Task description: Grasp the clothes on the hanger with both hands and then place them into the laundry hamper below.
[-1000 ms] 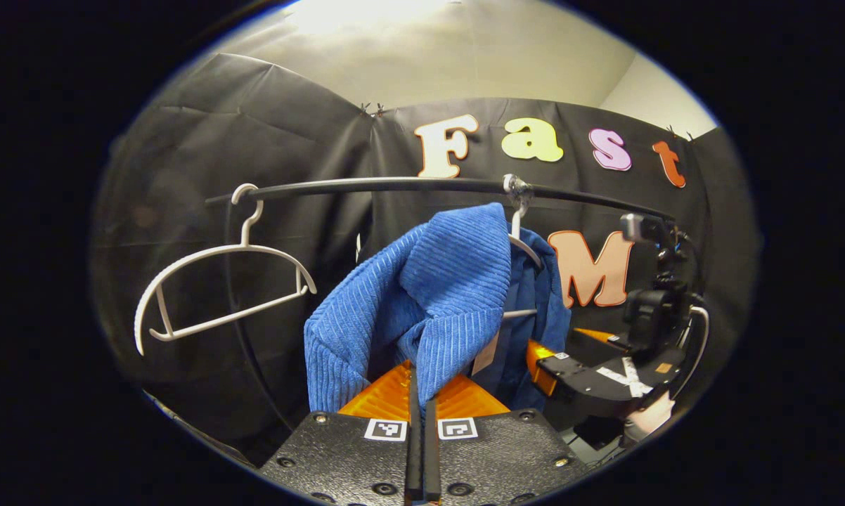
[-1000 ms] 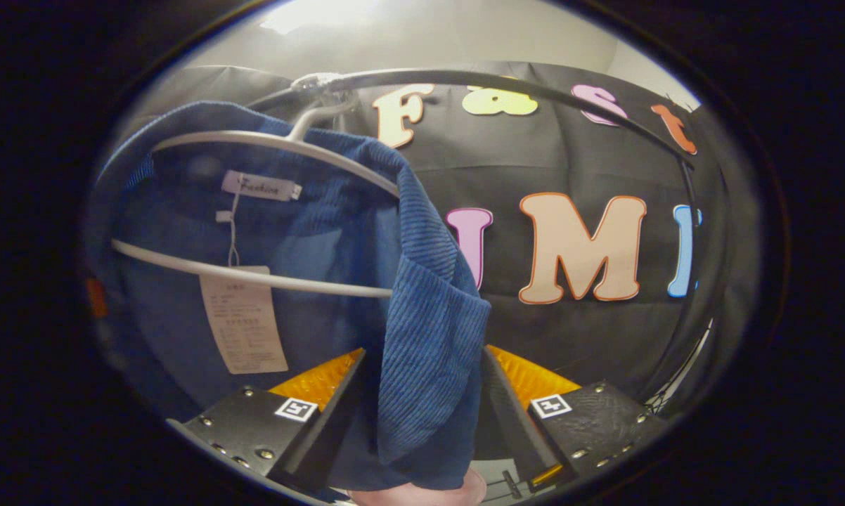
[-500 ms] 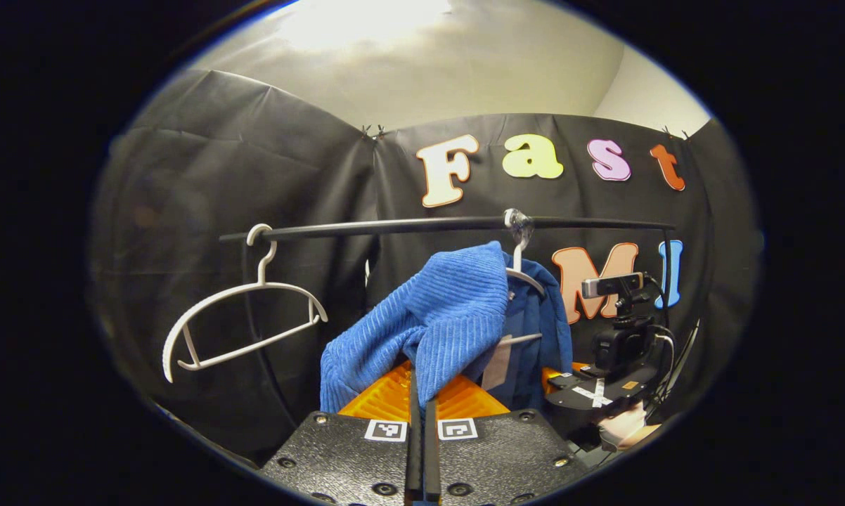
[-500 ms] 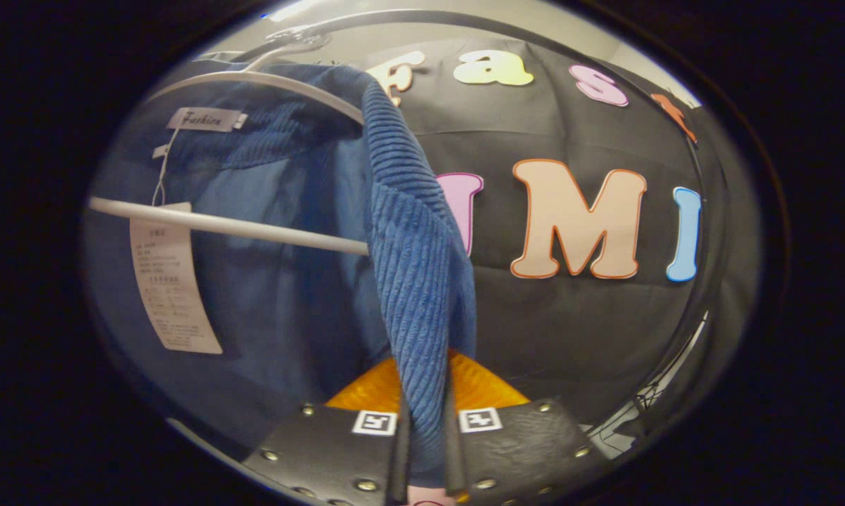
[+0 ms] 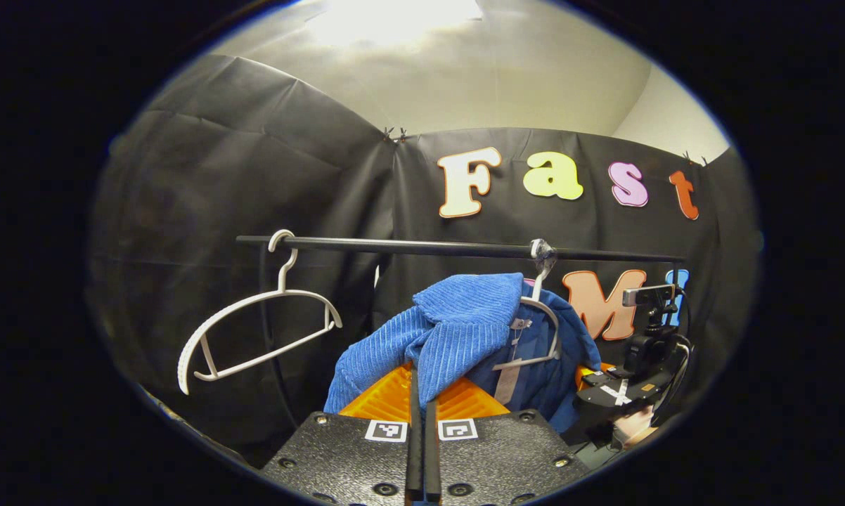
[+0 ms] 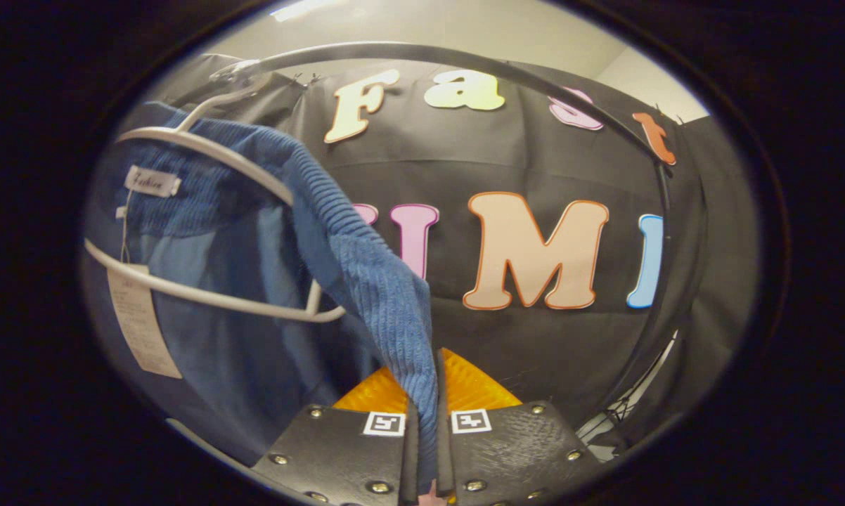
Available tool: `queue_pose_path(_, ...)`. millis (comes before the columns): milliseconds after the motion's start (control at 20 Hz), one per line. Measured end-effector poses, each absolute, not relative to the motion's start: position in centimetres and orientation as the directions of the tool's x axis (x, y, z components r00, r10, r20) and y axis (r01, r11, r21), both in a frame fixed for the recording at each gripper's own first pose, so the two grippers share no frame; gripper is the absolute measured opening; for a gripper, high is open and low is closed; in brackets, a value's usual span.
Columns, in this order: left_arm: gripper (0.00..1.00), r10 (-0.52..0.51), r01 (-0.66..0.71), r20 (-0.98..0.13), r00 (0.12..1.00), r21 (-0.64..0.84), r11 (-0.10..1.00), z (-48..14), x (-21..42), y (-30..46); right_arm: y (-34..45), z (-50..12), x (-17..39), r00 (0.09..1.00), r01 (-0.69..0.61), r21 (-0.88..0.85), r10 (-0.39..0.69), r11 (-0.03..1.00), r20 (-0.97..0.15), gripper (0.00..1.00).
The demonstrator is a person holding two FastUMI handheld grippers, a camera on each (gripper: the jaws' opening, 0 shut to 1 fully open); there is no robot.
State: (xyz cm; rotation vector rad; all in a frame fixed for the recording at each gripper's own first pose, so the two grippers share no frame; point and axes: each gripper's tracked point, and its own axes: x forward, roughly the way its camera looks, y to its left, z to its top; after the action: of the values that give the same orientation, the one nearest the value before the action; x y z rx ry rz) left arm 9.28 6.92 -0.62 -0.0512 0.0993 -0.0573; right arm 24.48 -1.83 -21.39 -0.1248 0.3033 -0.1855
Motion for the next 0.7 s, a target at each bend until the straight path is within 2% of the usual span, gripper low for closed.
queue_pose_path(100,0.02,-0.077,0.073,-0.101,0.992,-0.041,0.996,-0.6,9.3,6.9,-3.0,-20.6,25.5,0.939,0.182,-0.13,-0.212,0.975,-0.271,0.1)
queue_pose_path(150,0.01,-0.085,0.081,-0.102,0.991,-0.034,0.996,-0.5,9.3,6.8,-3.5,-20.0,26.0,0.941,0.192,-0.122,-0.218,0.974,-0.258,0.14)
queue_pose_path(200,0.02,-0.092,0.089,-0.1,0.991,-0.029,0.996,-0.4,9.2,6.8,-3.9,-19.5,26.6,0.943,0.201,-0.115,-0.224,0.973,-0.245,0.1)
queue_pose_path(700,0.01,-0.108,0.107,-0.099,0.989,-0.016,0.994,-0.2,9.4,7.0,-4.7,-18.4,32.2,0.961,0.228,-0.054,-0.234,0.972,-0.148,0.1)
